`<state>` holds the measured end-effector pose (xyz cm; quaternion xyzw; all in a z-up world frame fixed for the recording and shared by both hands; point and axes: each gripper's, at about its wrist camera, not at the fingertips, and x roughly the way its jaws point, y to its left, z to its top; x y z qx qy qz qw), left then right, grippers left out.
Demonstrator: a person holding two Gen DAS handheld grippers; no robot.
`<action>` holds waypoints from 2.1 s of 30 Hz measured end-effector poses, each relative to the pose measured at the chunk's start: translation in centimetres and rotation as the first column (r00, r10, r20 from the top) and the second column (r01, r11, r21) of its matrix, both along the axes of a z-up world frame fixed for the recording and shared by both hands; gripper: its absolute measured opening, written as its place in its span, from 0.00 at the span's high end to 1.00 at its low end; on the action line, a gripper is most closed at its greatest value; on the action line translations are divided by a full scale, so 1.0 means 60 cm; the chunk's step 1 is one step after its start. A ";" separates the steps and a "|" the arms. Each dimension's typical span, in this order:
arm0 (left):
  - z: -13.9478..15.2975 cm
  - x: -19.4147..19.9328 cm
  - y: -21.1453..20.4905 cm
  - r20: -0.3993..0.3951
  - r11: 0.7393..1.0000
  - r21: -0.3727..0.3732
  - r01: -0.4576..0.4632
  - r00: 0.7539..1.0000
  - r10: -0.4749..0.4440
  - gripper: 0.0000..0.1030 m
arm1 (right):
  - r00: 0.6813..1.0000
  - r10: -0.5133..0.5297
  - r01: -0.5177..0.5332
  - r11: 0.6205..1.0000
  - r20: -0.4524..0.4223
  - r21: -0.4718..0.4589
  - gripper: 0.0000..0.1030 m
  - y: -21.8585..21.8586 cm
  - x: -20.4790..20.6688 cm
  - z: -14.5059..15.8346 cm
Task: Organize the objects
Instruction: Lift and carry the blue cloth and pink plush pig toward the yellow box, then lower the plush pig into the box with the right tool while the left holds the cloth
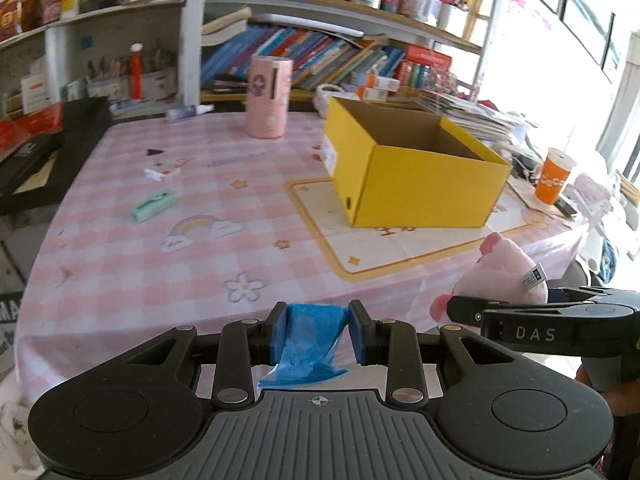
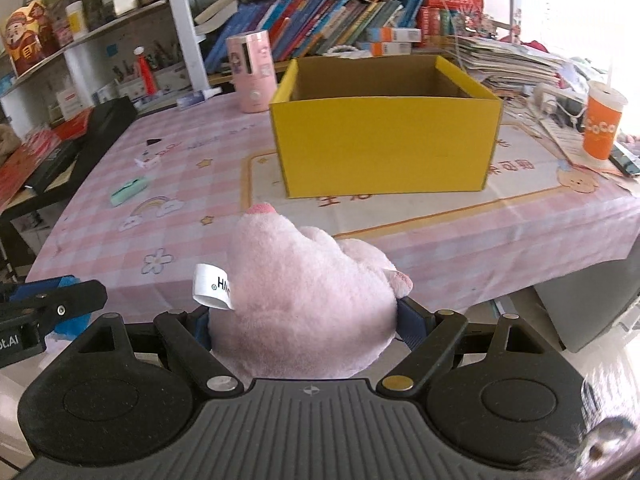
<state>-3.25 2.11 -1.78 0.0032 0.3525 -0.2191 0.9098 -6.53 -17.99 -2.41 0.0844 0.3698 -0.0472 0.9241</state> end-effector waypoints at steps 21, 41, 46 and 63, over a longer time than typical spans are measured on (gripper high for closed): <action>0.000 0.057 -0.115 -0.004 0.995 0.021 0.101 0.995 -0.101 0.71 | 0.993 -0.113 0.113 0.994 -0.025 0.012 0.19 -0.117 0.030 0.000; 0.071 0.186 -0.246 0.226 0.995 0.010 0.095 0.969 -0.095 0.71 | 0.949 0.023 0.008 0.995 0.314 -0.099 0.18 -0.224 0.183 0.116; 0.070 0.230 -0.295 0.240 0.994 0.046 0.097 0.965 -0.106 0.71 | 0.945 0.044 -0.020 0.997 0.324 -0.080 0.18 -0.256 0.248 0.127; -0.001 0.319 -0.373 0.108 0.987 0.149 0.063 0.991 -0.079 0.71 | 0.974 0.204 -0.205 0.979 0.099 0.002 0.17 -0.272 0.416 0.060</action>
